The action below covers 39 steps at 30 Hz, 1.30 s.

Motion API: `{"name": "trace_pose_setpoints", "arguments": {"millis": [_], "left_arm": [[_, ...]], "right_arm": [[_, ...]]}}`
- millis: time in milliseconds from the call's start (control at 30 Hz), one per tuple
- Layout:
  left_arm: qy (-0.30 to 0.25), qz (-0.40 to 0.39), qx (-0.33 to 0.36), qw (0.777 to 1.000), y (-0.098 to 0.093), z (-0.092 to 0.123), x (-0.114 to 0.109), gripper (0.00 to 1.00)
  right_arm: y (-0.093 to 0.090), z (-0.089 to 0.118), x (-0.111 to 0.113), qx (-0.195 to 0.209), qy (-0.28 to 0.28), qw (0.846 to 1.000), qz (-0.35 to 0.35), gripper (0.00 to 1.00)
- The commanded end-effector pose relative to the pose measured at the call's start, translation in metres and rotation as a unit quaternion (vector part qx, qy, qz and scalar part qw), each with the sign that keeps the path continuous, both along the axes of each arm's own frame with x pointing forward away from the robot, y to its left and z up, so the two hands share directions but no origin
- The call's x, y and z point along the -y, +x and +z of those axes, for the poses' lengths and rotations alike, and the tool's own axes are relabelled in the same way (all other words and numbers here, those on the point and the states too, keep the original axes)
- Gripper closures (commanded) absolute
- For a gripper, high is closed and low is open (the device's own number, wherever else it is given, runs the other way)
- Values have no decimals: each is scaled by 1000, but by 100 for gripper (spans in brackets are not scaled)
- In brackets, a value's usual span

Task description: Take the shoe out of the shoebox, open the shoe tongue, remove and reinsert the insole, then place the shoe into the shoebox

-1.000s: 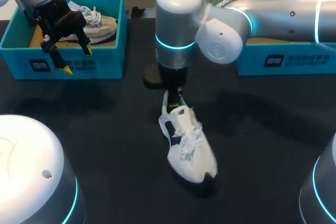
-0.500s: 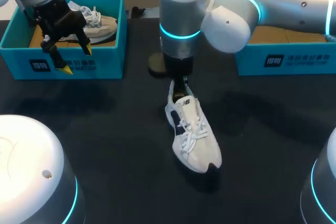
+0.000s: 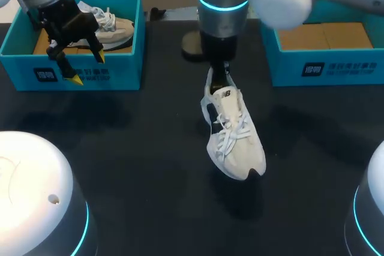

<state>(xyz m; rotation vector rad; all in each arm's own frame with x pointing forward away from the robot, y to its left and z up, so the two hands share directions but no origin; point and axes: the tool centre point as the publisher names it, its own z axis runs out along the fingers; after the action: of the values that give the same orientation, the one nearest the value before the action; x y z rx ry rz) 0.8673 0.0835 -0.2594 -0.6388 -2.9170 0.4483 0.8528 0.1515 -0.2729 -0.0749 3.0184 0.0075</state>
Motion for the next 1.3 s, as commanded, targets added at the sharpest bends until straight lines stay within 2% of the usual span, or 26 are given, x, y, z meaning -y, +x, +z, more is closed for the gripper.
{"name": "trace_pose_setpoints", "arguments": {"millis": [33,267,400,567,933,1067,1300], "left_arm": [[1,0,0,1000,0,0,0,0],[1,0,0,1000,0,0,0,0],[1,0,0,1000,0,0,0,0],[1,0,0,1000,0,0,0,0],[1,0,0,1000,0,0,0,0],[1,0,0,1000,0,0,0,0],[1,0,0,1000,0,0,0,0]], "right_arm": [[-3,5,3,1,2,1000,0,100],[0,5,0,0,4,1000,-10,100],[11,24,2,5,-8,999,-37,100],[23,49,17,3,-28,999,-45,100],[43,91,51,12,-33,999,-22,100],[59,106,63,10,-51,998,-22,100],[59,106,63,10,-51,998,-22,100]]}}
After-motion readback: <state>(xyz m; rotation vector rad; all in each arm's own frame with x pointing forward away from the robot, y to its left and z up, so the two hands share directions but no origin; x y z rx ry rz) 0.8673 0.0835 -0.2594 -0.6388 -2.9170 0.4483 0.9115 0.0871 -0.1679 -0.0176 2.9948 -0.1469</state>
